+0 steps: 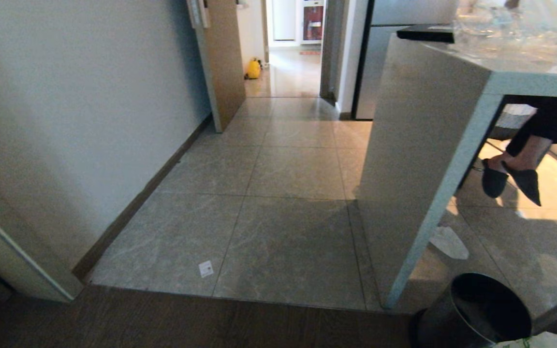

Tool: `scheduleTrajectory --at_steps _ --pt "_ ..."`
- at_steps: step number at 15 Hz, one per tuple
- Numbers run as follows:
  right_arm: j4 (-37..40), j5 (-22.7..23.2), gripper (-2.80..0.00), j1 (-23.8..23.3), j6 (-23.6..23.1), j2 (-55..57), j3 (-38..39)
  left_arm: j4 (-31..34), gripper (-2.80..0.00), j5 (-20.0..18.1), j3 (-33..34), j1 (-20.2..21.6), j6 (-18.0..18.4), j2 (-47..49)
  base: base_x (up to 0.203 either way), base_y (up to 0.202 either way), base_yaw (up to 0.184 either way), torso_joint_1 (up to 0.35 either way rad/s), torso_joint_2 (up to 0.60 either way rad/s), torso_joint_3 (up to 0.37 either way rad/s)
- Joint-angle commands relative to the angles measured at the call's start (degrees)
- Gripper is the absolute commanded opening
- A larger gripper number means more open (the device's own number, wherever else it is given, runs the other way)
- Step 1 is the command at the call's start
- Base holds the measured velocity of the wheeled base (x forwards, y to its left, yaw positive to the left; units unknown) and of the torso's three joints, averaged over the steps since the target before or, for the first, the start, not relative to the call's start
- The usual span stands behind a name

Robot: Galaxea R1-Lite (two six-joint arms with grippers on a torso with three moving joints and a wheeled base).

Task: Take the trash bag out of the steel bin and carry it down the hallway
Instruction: Put the trash bag at the door

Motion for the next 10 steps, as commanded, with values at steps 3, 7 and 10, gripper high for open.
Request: scheduleTrajectory --at_steps 3,7,10 --pt "0.2 0.1 -2.8 0.0 -0.3 0.0 0.0 0.0 -2.8 0.0 0.0 0.0 0.0 0.0 -0.001 -0.012 0.201 0.003 0.0 0.001" --pt "0.1 0.0 -2.8 0.0 0.0 0.0 0.0 0.0 -2.8 0.0 0.0 0.0 0.0 0.0 0.0 0.0 0.07 0.002 0.0 0.004" --pt "0.1 0.0 -2.8 0.0 0.0 0.0 0.0 0.0 -2.8 0.0 0.0 0.0 0.0 0.0 0.0 0.0 0.0 0.0 0.0 0.0"
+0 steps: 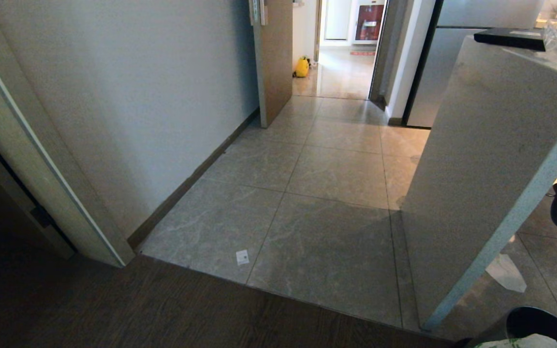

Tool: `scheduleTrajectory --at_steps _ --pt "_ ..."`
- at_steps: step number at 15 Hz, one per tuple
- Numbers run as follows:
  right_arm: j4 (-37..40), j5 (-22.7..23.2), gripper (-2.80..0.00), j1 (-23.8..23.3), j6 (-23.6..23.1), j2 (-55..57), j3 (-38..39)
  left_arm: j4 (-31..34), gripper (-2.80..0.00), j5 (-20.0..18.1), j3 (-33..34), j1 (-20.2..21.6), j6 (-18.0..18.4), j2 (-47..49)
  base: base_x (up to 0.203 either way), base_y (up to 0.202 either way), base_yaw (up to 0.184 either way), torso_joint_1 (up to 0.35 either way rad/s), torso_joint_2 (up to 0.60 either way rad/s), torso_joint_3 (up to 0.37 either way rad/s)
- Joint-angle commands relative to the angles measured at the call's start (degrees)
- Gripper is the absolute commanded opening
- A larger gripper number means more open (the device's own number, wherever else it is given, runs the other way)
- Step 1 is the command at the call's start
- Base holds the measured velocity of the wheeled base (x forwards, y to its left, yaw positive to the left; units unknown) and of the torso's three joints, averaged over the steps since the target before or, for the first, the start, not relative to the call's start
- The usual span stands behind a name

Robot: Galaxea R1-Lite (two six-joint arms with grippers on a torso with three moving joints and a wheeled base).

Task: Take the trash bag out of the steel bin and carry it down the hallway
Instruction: Put the trash bag at the door

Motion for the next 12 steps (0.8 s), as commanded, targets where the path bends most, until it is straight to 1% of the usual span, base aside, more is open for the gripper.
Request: scheduleTrajectory --at_steps 1,10,12 --pt "0.0 0.0 -2.8 0.0 0.0 0.1 0.0 0.0 -2.8 0.0 0.0 0.0 -0.1 0.0 0.0 0.0 0.0 0.0 0.0 0.0" --pt "-0.1 0.1 -2.8 0.0 0.6 0.1 0.0 0.0 -2.8 0.0 0.0 0.0 -0.1 0.0 0.0 0.0 0.0 0.0 0.0 0.0" --pt "-0.1 0.0 -2.8 0.0 0.7 0.1 0.0 0.0 -2.8 0.0 0.0 0.0 -0.1 0.0 0.006 0.002 -0.123 0.004 0.0 0.002"
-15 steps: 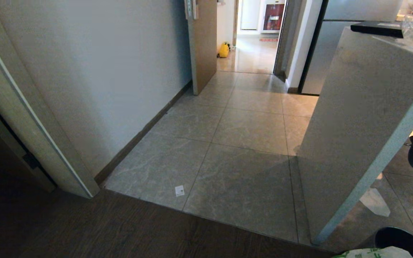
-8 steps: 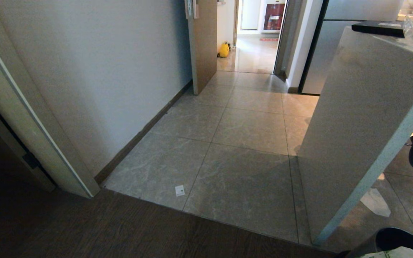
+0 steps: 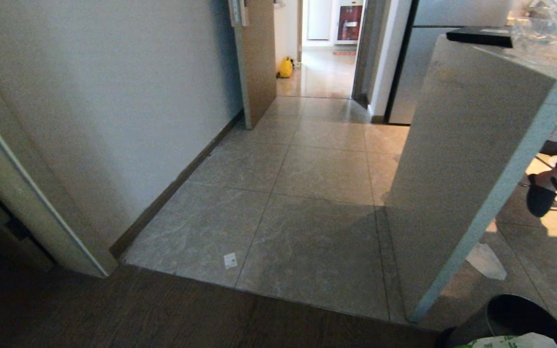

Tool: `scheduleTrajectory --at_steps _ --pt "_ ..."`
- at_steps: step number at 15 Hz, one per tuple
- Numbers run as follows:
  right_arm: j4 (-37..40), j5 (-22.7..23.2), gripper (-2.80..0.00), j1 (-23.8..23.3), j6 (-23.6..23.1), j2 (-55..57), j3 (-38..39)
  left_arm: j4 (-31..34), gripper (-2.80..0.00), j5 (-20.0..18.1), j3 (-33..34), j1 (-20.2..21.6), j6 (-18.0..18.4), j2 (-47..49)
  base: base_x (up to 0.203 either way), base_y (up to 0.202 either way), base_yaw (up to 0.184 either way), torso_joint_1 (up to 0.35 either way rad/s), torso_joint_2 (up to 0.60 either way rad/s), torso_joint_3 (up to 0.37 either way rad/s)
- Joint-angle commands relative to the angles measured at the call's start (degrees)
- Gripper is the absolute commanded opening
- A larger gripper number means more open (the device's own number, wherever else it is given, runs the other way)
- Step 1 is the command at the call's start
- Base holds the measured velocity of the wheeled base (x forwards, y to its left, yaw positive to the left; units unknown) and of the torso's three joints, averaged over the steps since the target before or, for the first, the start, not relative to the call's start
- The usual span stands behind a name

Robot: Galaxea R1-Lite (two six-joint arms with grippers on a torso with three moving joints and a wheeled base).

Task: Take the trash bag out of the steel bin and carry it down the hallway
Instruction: Put the trash bag at the door

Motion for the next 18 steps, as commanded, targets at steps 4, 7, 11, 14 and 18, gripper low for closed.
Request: scheduleTrajectory --at_steps 4,7,11,14,18 --pt "0.0 0.0 -2.8 0.0 0.1 0.0 0.0 0.0 -2.8 0.0 0.0 0.0 0.0 0.0 0.0 0.01 -0.209 0.003 0.0 0.001" --pt "0.0 0.0 -2.8 0.0 0.1 0.0 0.0 0.0 -2.8 0.0 0.0 0.0 0.0 0.0 -0.002 0.01 -0.141 0.003 0.0 0.004" --pt "0.0 0.0 -2.8 0.0 0.1 0.0 0.0 0.0 -2.8 0.0 0.0 0.0 0.0 0.0 0.0 0.0 0.0 0.0 0.0 0.0" --pt "0.0 0.0 -2.8 0.0 0.1 0.0 0.0 0.0 -2.8 0.0 0.0 0.0 0.0 0.0 0.0 0.0 0.0 0.0 0.0 0.0" --pt "0.0 0.0 -2.8 0.0 0.0 0.0 0.0 0.0 -2.8 0.0 0.0 0.0 0.0 0.0 0.0 0.0 0.0 0.0 0.0 0.0"
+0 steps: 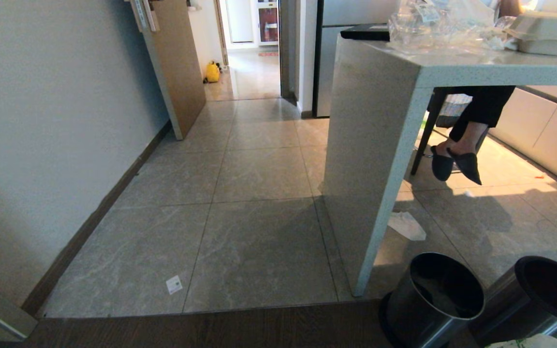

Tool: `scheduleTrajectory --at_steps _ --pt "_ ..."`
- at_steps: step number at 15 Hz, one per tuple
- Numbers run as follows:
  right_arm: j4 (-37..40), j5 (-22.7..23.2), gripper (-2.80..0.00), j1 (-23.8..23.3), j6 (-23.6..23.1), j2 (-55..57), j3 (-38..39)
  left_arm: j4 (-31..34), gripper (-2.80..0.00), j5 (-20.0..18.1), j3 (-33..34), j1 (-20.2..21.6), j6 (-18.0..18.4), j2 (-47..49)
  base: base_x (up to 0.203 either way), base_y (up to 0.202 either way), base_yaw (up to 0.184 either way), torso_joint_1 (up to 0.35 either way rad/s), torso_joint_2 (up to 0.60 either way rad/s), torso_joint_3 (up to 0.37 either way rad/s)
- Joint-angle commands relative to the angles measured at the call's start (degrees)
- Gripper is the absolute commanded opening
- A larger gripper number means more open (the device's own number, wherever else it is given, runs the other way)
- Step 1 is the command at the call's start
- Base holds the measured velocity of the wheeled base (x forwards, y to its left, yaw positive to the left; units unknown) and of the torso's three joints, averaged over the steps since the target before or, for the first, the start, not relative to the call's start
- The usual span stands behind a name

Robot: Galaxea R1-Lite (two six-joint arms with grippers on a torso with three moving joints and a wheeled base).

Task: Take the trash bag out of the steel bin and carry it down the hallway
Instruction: Put the trash bag at the door

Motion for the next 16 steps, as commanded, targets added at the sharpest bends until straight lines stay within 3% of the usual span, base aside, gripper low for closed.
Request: scheduleTrajectory --at_steps 1,8,16 --pt "0.0 0.0 -2.8 0.0 0.0 0.0 0.0 0.0 -2.8 0.0 0.0 0.0 0.0 0.0 0.0 0.0 0.0 0.0 0.0 0.0" --pt "-0.1 -0.1 -2.8 0.0 0.6 0.0 0.0 0.0 -2.8 0.0 0.0 0.0 0.0 0.0 0.0 0.0 0.0 0.0 0.0 0.0" --pt "0.0 -0.1 -2.8 0.0 0.7 0.0 0.0 0.0 -2.8 0.0 0.0 0.0 0.0 0.0 0.0 -0.002 0.079 0.004 0.0 0.002"
